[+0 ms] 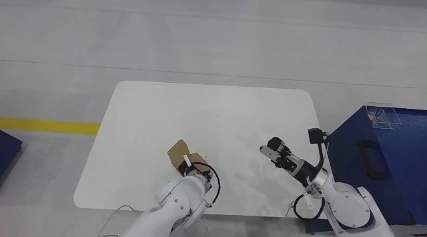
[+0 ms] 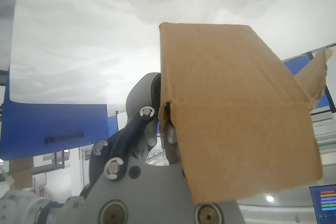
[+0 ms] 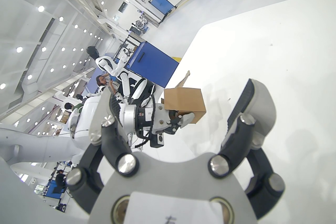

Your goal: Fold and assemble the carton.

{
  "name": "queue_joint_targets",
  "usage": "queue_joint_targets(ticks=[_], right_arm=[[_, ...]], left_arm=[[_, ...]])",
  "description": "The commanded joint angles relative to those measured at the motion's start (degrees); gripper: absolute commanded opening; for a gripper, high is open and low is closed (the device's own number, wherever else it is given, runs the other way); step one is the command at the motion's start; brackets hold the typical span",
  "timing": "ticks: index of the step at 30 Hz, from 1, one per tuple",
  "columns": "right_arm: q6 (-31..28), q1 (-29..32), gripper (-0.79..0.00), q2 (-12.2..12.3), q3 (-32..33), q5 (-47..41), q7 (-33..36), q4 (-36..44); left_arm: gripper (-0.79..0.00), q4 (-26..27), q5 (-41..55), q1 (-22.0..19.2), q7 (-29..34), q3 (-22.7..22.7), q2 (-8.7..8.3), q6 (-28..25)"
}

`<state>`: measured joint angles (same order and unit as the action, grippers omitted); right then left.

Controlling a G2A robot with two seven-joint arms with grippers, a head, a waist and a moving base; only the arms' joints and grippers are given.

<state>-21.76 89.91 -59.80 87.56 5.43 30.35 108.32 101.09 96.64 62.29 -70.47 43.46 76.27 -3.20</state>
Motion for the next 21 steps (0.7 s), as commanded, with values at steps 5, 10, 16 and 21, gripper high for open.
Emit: queue_joint_targets(ticks=[5, 10, 16, 21], right_arm=[[-0.53, 0.07, 0.000, 0.01, 0.16, -0.32, 0.16, -0.43], [-1.03, 0.49, 0.000, 0.03, 0.56, -0.54, 0.10, -0.77], [-1.22, 0.95, 0.000, 0.05, 0.89, -0.59, 0.09, -0.64], [-1.21, 1.20, 0.000, 0.02, 0.54, -1.32, 0.43, 0.06]], left_arm=[[-0.219, -6.61, 0.56, -3.15, 0.67, -2.93, 2.20, -1.29], [0.000, -9.23, 0.72, -4.01, 1.62, -4.00, 3.46, -0.91], [0.000, -2.12, -3.18, -1.70, 3.06, -2.80, 3.43, -0.11], [0.000, 11.29, -9.21, 3.73, 6.20, 0.60, 1.82, 5.62]])
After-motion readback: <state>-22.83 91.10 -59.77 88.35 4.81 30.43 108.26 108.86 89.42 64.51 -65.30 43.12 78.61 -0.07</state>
